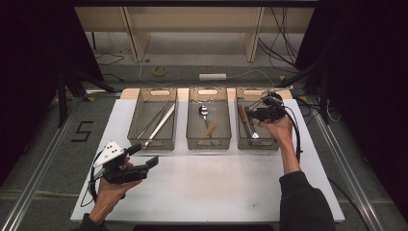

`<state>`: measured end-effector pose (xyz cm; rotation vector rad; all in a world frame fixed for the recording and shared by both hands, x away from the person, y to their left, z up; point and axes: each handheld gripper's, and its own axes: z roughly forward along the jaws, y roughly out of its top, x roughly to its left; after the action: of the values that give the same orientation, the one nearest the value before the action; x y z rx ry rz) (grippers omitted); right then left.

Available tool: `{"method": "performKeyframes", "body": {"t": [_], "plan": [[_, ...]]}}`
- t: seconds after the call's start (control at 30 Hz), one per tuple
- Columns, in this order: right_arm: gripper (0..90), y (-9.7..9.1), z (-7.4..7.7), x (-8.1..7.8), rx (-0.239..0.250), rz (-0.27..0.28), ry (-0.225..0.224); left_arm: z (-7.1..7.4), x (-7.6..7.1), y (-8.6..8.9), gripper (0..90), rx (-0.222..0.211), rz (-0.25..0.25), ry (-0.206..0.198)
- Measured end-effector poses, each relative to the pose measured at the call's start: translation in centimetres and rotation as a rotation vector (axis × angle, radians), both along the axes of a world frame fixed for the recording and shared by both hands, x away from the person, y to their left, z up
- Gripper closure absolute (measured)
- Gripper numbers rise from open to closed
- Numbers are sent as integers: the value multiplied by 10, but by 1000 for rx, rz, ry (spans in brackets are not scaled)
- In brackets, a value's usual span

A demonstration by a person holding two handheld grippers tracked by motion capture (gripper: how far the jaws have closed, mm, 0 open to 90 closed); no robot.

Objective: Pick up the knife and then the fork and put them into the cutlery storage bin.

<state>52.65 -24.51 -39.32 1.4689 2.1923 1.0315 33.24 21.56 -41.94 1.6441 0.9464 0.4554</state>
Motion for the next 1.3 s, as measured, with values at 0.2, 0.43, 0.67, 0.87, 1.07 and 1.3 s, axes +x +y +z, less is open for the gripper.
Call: {"method": "performKeyframes", "body": {"t": [0.2,0.43,0.67,0.87,1.07,1.3], "plan": [[416,8,8,-11,49,38,-11,0,0,0,162,-3,1,4],[359,18,18,-34,88,93,-58,0,0,0,161,-12,-2,10],[334,22,25,-59,131,136,-108,0,1,0,161,-21,-3,14],[321,26,23,-82,149,169,-144,-1,1,0,160,-19,-10,18],[317,32,20,-104,179,217,-182,-1,1,0,159,-21,-12,22],[308,38,16,-123,194,264,-216,-1,0,-2,159,-22,-22,23]]}}
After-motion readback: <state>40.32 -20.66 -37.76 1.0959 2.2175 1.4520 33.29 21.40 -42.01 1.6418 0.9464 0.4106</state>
